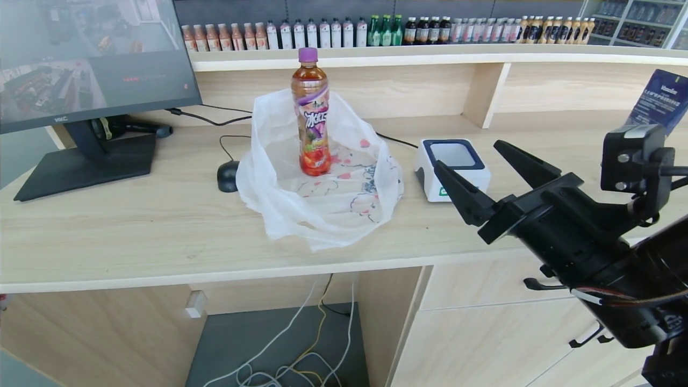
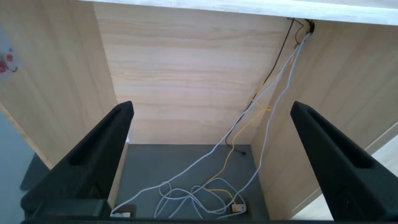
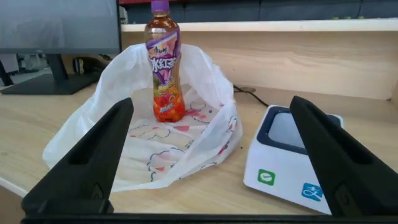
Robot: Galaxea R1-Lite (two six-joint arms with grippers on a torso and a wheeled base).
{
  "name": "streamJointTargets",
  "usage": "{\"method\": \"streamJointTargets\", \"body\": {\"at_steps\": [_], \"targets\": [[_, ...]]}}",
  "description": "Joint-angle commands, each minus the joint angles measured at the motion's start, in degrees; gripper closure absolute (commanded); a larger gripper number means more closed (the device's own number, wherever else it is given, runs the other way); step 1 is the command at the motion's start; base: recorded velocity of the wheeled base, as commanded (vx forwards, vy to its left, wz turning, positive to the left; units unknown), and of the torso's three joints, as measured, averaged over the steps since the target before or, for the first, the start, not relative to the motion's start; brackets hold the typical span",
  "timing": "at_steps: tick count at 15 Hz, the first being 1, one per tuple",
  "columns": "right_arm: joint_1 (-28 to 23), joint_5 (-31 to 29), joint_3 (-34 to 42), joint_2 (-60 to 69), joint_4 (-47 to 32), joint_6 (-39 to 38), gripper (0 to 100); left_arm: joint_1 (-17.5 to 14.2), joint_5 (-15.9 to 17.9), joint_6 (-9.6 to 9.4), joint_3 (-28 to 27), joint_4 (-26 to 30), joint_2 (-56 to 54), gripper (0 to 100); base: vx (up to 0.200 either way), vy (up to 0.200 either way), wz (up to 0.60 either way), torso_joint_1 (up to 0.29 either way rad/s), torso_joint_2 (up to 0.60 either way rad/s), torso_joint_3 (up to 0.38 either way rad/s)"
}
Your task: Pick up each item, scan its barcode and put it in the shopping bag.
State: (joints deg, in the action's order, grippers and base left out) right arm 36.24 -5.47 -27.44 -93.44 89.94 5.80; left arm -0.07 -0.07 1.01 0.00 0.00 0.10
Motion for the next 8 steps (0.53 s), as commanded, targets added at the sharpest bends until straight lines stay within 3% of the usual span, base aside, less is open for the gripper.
{"method": "streamJointTargets", "body": {"at_steps": [1, 8], "targets": [[-0.03, 0.02, -0.68, 0.19, 0.06, 0.09, 0, -0.01, -0.01, 0.04, 0.0, 0.0, -0.01, 0, 0.0, -0.2, 0.0, 0.007, 0.0, 0.007], [-0.21, 0.02, -0.6, -0.25, 0.06, -0.09, 0, -0.01, -0.01, 0.13, 0.0, 0.0, -0.01, 0, 0.0, -0.2, 0.0, 0.003, 0.0, 0.002]]}}
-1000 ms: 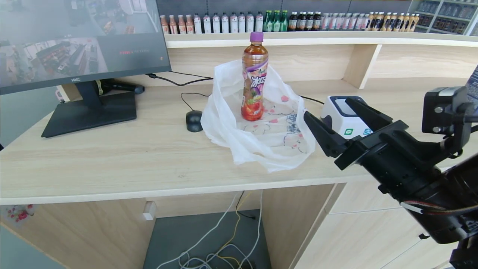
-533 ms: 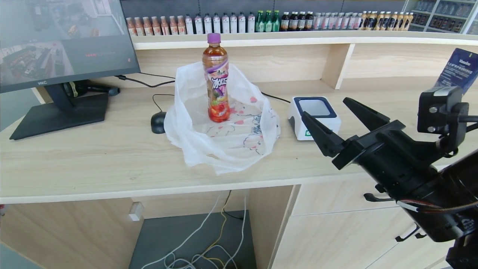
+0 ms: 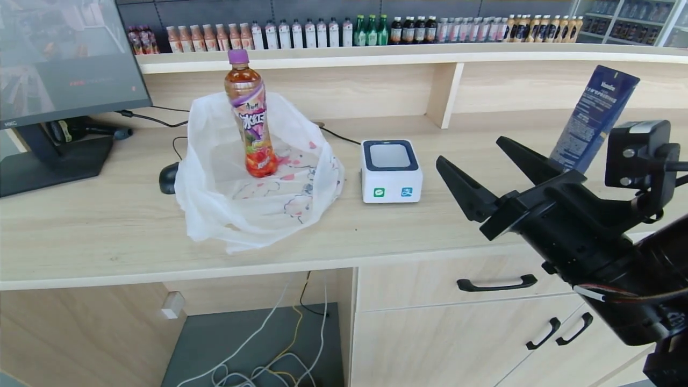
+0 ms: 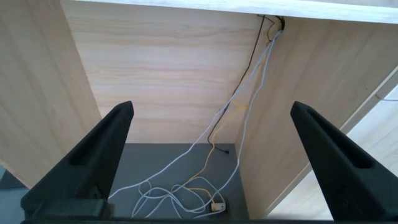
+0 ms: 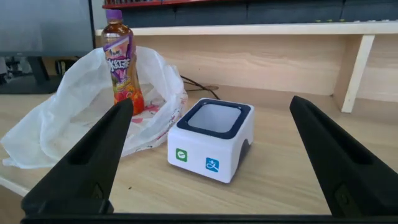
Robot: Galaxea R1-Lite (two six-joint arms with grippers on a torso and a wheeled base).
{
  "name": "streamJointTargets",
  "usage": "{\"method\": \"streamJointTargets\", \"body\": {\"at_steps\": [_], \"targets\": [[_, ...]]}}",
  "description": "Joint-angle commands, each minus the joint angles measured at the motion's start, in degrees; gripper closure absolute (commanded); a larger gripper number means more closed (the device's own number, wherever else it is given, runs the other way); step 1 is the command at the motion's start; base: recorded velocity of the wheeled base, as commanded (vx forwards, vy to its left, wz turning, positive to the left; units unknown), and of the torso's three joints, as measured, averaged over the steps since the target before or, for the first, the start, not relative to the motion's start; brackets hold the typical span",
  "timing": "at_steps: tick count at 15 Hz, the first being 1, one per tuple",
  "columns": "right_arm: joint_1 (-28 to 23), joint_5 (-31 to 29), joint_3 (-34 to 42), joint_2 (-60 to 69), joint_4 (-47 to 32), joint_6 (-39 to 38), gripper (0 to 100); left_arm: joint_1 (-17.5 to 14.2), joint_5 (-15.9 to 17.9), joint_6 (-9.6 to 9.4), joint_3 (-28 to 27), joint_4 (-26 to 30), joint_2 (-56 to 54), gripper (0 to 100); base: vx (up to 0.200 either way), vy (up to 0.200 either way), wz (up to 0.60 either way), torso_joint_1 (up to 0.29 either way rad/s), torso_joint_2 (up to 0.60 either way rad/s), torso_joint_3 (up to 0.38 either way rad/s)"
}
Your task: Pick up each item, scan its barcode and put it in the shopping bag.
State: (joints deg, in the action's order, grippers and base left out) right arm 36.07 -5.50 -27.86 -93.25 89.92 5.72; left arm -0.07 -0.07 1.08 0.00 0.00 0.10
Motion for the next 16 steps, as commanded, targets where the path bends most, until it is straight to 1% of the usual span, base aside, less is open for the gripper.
{"method": "streamJointTargets", "body": {"at_steps": [1, 4, 16], "targets": [[-0.04, 0.05, -0.09, -0.53, 0.08, 0.0, 0, -0.01, -0.01, 0.06, 0.0, 0.0, -0.01, 0, 0.0, -0.2, 0.0, 0.002, -0.01, 0.002], [-1.79, 0.05, 0.08, -0.27, 0.08, -0.09, 0, -0.01, -0.01, 0.06, 0.0, 0.0, -0.01, 0, 0.0, -0.2, 0.0, 0.004, 0.0, 0.004], [-1.79, 0.05, -0.45, -1.68, 0.08, -0.18, 0, -0.01, -0.01, 0.06, 0.0, 0.0, -0.01, 0, 0.0, -0.2, 0.0, 0.002, 0.0, 0.003]]}}
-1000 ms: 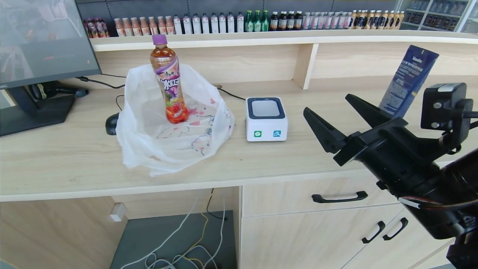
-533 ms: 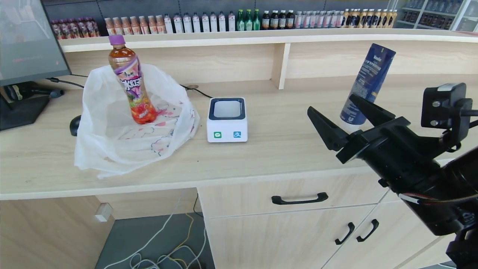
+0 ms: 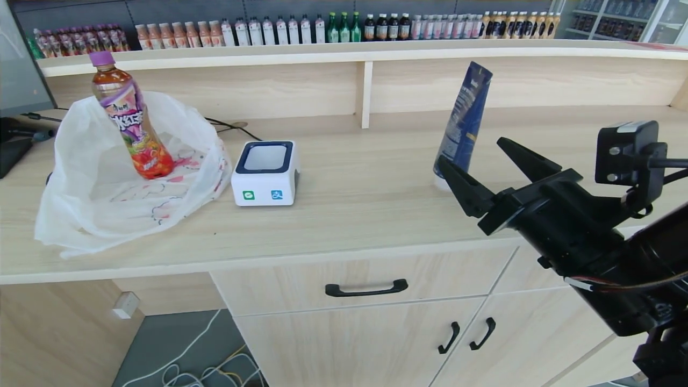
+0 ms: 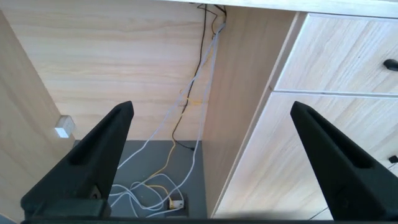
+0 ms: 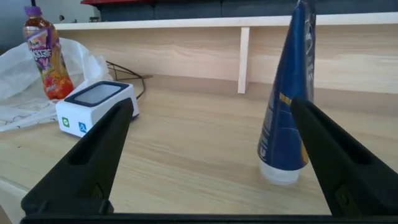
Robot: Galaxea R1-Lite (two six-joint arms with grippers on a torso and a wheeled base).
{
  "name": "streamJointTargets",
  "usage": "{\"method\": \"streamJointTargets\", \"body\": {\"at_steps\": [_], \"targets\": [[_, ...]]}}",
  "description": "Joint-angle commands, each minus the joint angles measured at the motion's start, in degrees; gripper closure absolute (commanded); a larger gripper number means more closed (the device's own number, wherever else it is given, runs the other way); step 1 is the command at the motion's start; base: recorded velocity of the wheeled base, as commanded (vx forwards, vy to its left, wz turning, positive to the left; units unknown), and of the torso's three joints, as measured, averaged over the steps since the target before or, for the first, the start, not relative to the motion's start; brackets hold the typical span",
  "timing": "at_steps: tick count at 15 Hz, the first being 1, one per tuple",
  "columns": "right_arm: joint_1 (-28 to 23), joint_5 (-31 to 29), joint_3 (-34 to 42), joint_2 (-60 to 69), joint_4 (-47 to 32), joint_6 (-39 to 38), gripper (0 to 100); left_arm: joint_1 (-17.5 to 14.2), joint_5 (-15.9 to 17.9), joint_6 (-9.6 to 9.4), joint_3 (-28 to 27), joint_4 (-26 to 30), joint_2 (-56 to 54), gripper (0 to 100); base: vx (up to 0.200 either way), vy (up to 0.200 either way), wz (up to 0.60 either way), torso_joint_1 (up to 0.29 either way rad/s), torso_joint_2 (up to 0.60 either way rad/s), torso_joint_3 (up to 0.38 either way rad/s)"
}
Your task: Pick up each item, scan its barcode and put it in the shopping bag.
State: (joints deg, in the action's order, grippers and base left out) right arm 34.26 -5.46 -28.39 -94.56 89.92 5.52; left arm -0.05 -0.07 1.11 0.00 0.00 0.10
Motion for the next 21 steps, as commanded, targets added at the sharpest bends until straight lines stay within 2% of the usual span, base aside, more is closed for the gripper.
{"method": "streamJointTargets", "body": {"at_steps": [1, 7, 12, 15, 17, 18, 21], "targets": [[0.02, 0.01, 0.09, -0.36, 0.08, 0.01, 0, -0.04, -0.01, 0.03, 0.0, 0.0, -0.01, 0, 0.0, -0.2, 0.0, 0.002, 0.0, 0.002], [-0.59, 0.01, -0.26, -0.54, 0.08, 0.01, 0, -0.04, -0.01, -0.05, 0.0, 0.0, -0.01, 0, 0.0, -0.2, 0.0, 0.002, 0.0, 0.004], [-0.86, 0.01, -0.52, -0.54, 0.08, 0.37, 0, -0.04, -0.01, -0.32, 0.0, 0.0, -0.01, 0, 0.0, 0.0, 0.0, 0.0, 0.0, 0.0], [2.83, -2.45, -2.02, -0.97, 0.08, 1.68, 0, -0.04, -0.01, -0.32, 0.0, 0.0, -0.01, 0, 0.0, 0.0, 0.0, 0.0, 0.0, 0.0], [4.94, -5.96, -6.41, -1.15, -3.61, 1.77, 0, -0.04, -0.01, -0.32, 0.0, 0.0, -0.01, 0, 0.0, 0.0, 0.0, 0.0, 0.0, 0.0], [5.21, -7.28, -10.37, -1.06, -9.59, 1.77, 0, -0.04, -0.01, -0.32, 0.0, 0.0, -0.01, 0, 0.0, 0.0, 0.0, 0.0, 0.0, 0.0], [5.21, -7.63, -15.64, -1.06, -18.29, 1.68, 0, -0.04, -0.01, -0.32, 0.0, 0.0, -0.01, 0, 0.0, 0.0, 0.0, 0.0, 0.0, 0.0]]}}
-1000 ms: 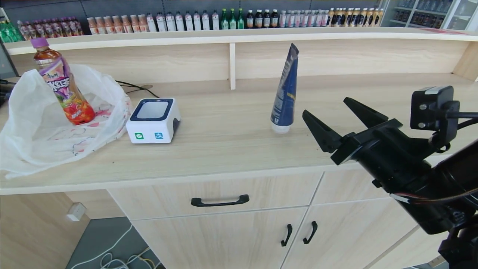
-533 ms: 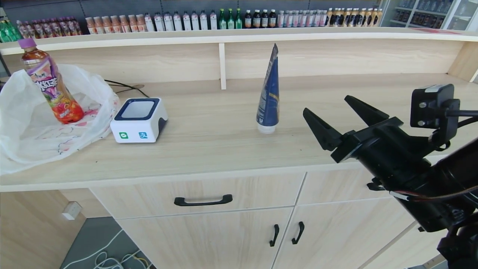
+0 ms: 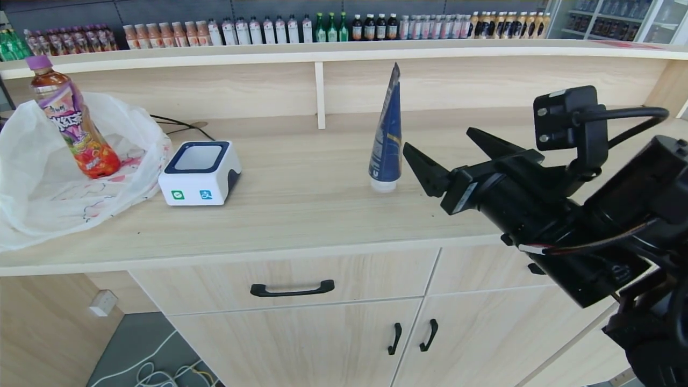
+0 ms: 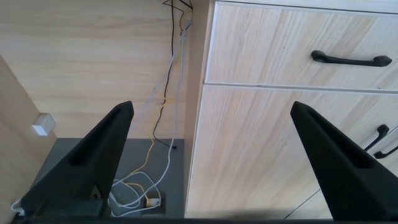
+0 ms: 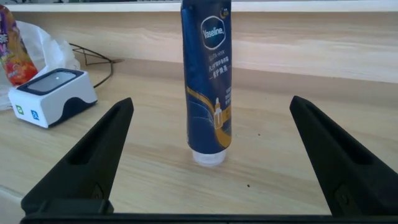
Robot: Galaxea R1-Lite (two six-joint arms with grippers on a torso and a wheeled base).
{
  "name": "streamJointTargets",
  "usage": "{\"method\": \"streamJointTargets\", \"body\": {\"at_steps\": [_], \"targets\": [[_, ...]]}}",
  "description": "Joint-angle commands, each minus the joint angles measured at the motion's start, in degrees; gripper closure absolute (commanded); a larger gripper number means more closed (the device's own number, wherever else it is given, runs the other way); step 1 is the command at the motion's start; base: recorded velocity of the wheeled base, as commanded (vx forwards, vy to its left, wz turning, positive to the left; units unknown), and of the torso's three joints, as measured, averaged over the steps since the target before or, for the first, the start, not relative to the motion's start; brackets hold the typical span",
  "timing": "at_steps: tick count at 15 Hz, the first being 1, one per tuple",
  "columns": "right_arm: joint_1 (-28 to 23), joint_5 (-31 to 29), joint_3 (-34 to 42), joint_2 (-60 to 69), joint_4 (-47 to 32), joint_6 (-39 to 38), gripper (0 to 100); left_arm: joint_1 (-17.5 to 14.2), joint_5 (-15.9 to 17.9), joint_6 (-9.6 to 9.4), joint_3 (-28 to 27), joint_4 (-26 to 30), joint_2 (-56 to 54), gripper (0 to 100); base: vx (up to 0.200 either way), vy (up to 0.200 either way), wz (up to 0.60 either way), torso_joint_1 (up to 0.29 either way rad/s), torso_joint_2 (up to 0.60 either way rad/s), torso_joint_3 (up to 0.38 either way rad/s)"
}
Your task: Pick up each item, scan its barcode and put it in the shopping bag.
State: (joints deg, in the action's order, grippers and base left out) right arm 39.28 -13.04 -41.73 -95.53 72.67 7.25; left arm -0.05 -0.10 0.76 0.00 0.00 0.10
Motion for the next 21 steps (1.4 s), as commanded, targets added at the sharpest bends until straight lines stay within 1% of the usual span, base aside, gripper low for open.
{"method": "streamJointTargets", "body": {"at_steps": [1, 3, 4, 6, 10, 11, 12, 14, 16, 21], "targets": [[0.18, -0.23, -4.59, -0.1, -3.5, -0.05, 0, -0.04, 0.01, 0.04, 0.0, 0.0, -0.01, 0, 0.0, 0.0, 0.0, 0.0, 0.0, 0.0], [0.18, -1.63, -7.67, -0.19, -7.63, -0.22, 0, -0.04, 0.01, 0.04, 0.0, 0.0, -0.01, 0, 0.0, 0.0, 0.0, 0.0, 0.0, 0.0], [0.1, -2.95, -10.04, -0.28, -11.32, -0.93, 0, -0.04, 0.01, 0.04, 0.0, 0.0, -0.01, 0, 0.0, 0.0, 0.0, 0.0, 0.0, 0.0], [0.1, -3.66, -13.82, -0.98, -15.8, -1.19, 0, -0.04, 0.01, 0.04, 0.0, 0.0, -0.01, 0, 0.0, 0.0, 0.0, 0.0, 0.0, 0.0], [0.18, -5.33, -24.1, -6.52, -19.32, -1.19, 0, -0.04, 0.01, 0.04, 0.0, 0.0, -0.01, 0, 0.0, 0.0, 0.0, 0.0, 0.0, 0.0], [0.18, -5.33, -28.06, -8.01, -21.87, -1.28, 0, -0.04, 0.01, 0.04, 0.0, 0.0, -0.01, 0, 0.0, 0.0, 0.0, 0.0, 0.0, 0.0], [0.27, -5.33, -30.25, -8.98, -23.54, -1.28, 0, -0.04, 0.01, 0.04, 0.0, 0.0, -0.01, 0, 0.0, 0.0, 0.0, 0.0, 0.0, 0.0], [0.71, -5.85, -33.86, -10.91, -24.33, -1.19, 0, -0.04, 0.01, 0.04, 0.0, 0.0, -0.01, 0, 0.0, 0.0, 0.0, 0.0, 0.0, 0.0], [0.98, -6.2, -35.53, -11.88, -24.33, -1.1, 0, -0.04, 0.01, 0.04, 0.0, 0.0, -0.01, 0, 0.0, 0.0, 0.0, 0.0, 0.0, 0.0], [1.94, -7.7, -36.85, -13.9, -24.33, -1.1, 0, -0.04, 0.01, 0.04, 0.0, 0.0, 0.08, 0, 0.0, 0.0, 0.0, 0.0, 0.0, 0.0]]}}
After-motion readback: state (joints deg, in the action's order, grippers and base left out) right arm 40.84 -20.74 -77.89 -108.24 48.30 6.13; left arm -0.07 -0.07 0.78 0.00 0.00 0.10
